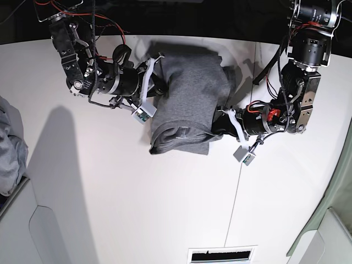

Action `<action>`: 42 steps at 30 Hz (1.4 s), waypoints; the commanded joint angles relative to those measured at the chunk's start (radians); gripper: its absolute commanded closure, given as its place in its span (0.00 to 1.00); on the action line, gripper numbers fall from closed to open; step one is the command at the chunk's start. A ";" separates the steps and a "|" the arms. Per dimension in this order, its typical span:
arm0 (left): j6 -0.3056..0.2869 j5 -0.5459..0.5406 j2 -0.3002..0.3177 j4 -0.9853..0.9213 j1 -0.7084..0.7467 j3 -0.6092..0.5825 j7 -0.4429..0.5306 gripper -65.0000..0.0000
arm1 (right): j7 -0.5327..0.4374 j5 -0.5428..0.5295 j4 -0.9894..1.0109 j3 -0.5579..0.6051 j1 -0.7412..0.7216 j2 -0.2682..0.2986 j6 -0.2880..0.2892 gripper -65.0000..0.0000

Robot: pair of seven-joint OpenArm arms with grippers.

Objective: Layout the t-shirt on the table in an organized manner, then fold the t-shirt properly
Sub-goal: 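Press and tuck the folded stack edges with both grippers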

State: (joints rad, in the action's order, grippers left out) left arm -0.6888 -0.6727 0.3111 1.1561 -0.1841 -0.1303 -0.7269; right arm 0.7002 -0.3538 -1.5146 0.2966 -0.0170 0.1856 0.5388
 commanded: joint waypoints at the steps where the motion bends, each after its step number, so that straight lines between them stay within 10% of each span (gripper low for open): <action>1: -0.009 -0.038 0.023 0.016 -0.035 0.005 0.003 1.00 | -0.024 -0.016 -0.026 -0.011 -0.024 -0.005 -0.016 1.00; 11: -0.009 -0.332 0.196 0.249 0.043 0.005 -0.113 1.00 | -0.011 -0.071 -0.160 -0.087 -0.048 -0.057 -0.034 1.00; 21: -0.009 -0.245 0.176 0.311 0.104 0.005 -0.090 1.00 | -0.045 -0.001 0.001 -0.087 -0.177 -0.207 -0.034 1.00; 27: -0.009 -0.193 0.177 0.311 0.103 -0.004 -0.100 0.40 | -0.089 0.021 0.111 -0.084 -0.208 -0.229 -0.008 1.00; 42: -0.009 -0.377 0.190 0.311 0.108 0.179 -0.201 0.40 | -0.140 0.051 0.399 -0.085 -0.288 -0.230 -0.009 1.00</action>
State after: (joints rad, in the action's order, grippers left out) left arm -0.6891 -1.0367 0.4900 1.4517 -0.0612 0.0437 -0.9516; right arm 0.5705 -0.2836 -1.0973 0.2115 -0.2821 -0.0360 0.5262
